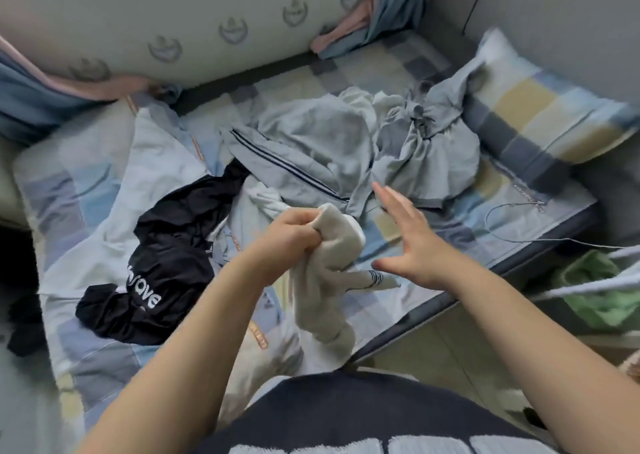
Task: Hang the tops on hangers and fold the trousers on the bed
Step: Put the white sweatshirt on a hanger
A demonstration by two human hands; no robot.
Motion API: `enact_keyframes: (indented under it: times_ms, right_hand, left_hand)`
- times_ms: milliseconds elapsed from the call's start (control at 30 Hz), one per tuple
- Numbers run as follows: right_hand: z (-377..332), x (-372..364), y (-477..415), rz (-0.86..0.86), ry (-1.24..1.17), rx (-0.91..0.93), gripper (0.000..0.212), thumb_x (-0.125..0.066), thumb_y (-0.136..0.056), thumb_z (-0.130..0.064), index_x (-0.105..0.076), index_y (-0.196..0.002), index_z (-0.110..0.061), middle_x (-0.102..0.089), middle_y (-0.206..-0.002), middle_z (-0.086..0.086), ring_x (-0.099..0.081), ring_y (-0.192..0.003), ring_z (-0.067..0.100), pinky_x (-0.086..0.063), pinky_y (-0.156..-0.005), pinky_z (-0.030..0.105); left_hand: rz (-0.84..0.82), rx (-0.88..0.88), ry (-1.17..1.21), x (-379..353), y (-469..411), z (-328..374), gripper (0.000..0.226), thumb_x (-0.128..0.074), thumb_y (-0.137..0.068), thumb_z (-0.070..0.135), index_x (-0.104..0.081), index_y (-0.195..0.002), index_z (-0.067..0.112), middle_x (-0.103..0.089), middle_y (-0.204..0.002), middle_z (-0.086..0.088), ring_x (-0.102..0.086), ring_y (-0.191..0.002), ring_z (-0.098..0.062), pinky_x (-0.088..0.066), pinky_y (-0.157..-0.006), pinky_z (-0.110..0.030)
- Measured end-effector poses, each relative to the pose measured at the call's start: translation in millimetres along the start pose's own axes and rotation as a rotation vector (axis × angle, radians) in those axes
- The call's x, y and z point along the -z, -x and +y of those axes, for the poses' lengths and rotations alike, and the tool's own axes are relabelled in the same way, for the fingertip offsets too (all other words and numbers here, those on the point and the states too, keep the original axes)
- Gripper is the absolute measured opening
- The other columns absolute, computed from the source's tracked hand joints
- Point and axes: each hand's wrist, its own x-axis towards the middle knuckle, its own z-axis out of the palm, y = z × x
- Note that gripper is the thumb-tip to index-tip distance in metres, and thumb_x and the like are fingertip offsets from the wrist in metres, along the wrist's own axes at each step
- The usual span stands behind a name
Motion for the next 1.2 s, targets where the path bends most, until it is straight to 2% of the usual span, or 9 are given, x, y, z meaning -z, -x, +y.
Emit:
enact_keyframes:
  times_ms: [133,233,300,367,567,667,867,1100,1200]
  right_hand:
    - [-33,-27,5,0.001,0.090,0.015,0.094,-0.082,-0.077,-0.047,-0.024,-0.149,-0.058,0.003,-0.164,-0.023,0.003,-0.153,0.010,-0.012,-0.121,0.042]
    - [-51,-54,15,0.119,-0.142,0.115,0.044,-0.078,-0.087,-0.034,-0.062,-0.127,-0.037,-0.043,-0.137,-0.042,-0.038,-0.132,-0.010,-0.035,-0.110,0.020]
    - [-57,-64,28,0.265,-0.240,0.031,0.023,-0.073,-0.090,-0.032,-0.069,-0.113,-0.035,-0.065,-0.115,-0.028,-0.059,-0.110,-0.002,-0.050,-0.099,0.033]
    - [-61,-65,48,0.410,-0.268,-0.109,0.020,-0.070,-0.089,-0.042,-0.069,-0.108,-0.035,-0.071,-0.104,-0.011,-0.066,-0.101,0.013,-0.054,-0.091,0.047]
    - [-85,-55,117,0.678,-0.250,-0.188,0.012,-0.068,-0.094,-0.034,-0.065,-0.091,-0.024,-0.065,-0.078,-0.009,-0.058,-0.074,0.007,-0.046,-0.071,0.036]
    - [-91,-49,151,0.811,-0.307,-0.295,0.004,-0.067,-0.094,-0.027,-0.068,-0.096,-0.024,-0.072,-0.089,-0.003,-0.066,-0.086,0.013,-0.051,-0.079,0.038]
    - [-93,-47,232,1.103,-0.599,-0.507,0.025,-0.067,-0.095,-0.030,-0.067,-0.102,-0.006,-0.072,-0.097,0.014,-0.070,-0.088,0.028,-0.057,-0.064,0.036]
    - [-101,-41,346,1.437,-1.081,-0.443,0.016,-0.058,-0.098,-0.009,-0.059,-0.109,0.003,-0.067,-0.100,0.026,-0.073,-0.083,0.035,-0.060,-0.059,0.042]
    - [-96,-44,409,1.521,-1.140,-0.380,0.019,-0.052,-0.099,-0.003,-0.054,-0.114,0.009,-0.066,-0.101,0.031,-0.074,-0.081,0.036,-0.062,-0.065,0.048]
  left_hand:
    - [-0.233,-0.059,-0.162,23,24,47,0.031,-0.043,-0.059,0.001,-0.068,-0.059,0.018,-0.053,-0.063,-0.005,-0.048,-0.062,-0.019,-0.036,-0.057,-0.027]
    - [-0.284,-0.128,-0.213,36,37,67,0.033,-0.044,-0.058,0.000,-0.071,-0.063,0.018,-0.057,-0.068,-0.009,-0.051,-0.067,-0.024,-0.041,-0.060,-0.030]
    - [-0.244,-0.170,-0.242,42,38,71,0.038,-0.043,-0.058,0.001,-0.076,-0.070,0.017,-0.064,-0.070,-0.007,-0.059,-0.067,-0.021,-0.047,-0.060,-0.030]
    - [-0.137,-0.230,-0.290,45,31,68,0.043,-0.041,-0.058,0.001,-0.074,-0.087,0.005,-0.064,-0.077,-0.012,-0.059,-0.072,-0.023,-0.047,-0.065,-0.036]
    - [0.170,-0.457,-0.352,11,17,47,0.038,-0.047,-0.083,-0.002,-0.073,-0.099,0.020,-0.069,-0.086,0.010,-0.060,-0.075,-0.004,-0.048,-0.062,-0.015]
    - [0.202,-0.477,-0.303,-16,21,43,0.025,-0.069,-0.091,0.019,-0.065,-0.116,0.021,-0.067,-0.113,0.005,-0.063,-0.104,-0.010,-0.054,-0.091,-0.030]
    - [-0.406,-0.552,-0.473,-97,91,22,0.049,-0.079,-0.073,0.057,-0.062,-0.113,0.034,-0.061,-0.120,0.014,-0.060,-0.109,-0.002,-0.055,-0.094,-0.039]
    - [-0.450,-0.890,-0.635,-222,188,-37,0.108,-0.063,-0.065,0.084,-0.023,-0.152,0.035,-0.020,-0.162,0.009,-0.020,-0.149,-0.010,-0.019,-0.117,-0.034]
    - [-0.482,-0.798,-0.594,-282,208,-37,0.083,-0.065,-0.072,0.059,-0.035,-0.146,0.036,-0.044,-0.150,0.016,-0.041,-0.138,-0.009,-0.036,-0.108,-0.030]
